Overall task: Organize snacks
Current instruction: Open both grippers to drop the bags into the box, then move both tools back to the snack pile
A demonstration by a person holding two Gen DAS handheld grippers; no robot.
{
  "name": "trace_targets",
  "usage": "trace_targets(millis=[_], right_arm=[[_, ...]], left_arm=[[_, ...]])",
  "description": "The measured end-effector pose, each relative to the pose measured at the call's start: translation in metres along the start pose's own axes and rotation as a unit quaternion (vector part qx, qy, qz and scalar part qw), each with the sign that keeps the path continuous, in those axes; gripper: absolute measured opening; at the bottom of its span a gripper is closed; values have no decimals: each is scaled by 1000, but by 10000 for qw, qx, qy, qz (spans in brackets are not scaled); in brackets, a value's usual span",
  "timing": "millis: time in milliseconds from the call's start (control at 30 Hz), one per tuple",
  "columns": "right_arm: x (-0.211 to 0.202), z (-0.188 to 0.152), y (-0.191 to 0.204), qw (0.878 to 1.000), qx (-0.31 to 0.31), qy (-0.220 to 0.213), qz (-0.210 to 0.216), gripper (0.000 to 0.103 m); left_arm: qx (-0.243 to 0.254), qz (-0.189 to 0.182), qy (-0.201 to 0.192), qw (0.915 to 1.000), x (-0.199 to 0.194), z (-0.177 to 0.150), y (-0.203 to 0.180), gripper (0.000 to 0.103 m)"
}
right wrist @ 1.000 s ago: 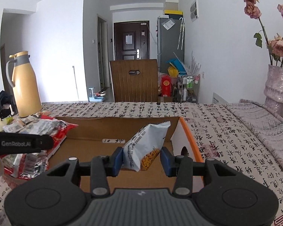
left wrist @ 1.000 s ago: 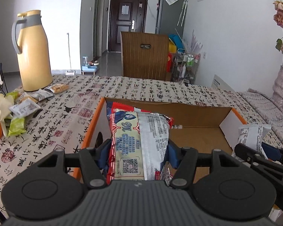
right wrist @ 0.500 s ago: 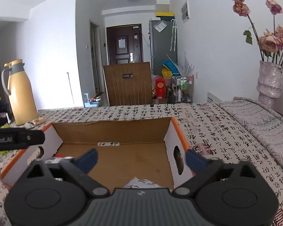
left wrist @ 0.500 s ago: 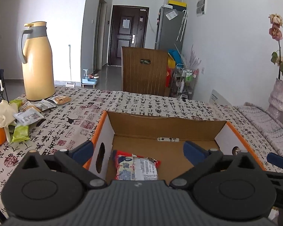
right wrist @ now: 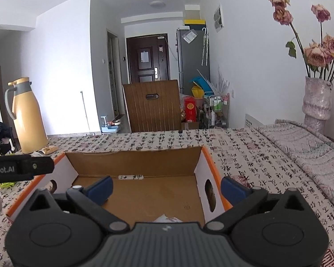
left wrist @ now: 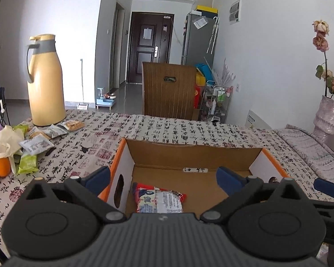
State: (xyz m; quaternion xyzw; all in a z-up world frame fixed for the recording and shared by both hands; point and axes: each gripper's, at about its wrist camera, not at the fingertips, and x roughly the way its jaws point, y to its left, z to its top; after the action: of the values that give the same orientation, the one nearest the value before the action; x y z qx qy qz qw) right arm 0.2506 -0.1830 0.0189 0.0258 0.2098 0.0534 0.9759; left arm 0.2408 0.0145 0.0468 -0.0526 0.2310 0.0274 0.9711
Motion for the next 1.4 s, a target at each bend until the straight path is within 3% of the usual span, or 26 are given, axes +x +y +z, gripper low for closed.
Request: trace_targets(millis=[567,1400], right_arm=[[-69,2,1,9991,-44,-380,179,103],[-153,-85,-18,9997,95,-47,235,103]], left_arm=[[81,51,-359,9993,-74,-5,-3,103],[125,12,23,9999,-147,-102,29,103]])
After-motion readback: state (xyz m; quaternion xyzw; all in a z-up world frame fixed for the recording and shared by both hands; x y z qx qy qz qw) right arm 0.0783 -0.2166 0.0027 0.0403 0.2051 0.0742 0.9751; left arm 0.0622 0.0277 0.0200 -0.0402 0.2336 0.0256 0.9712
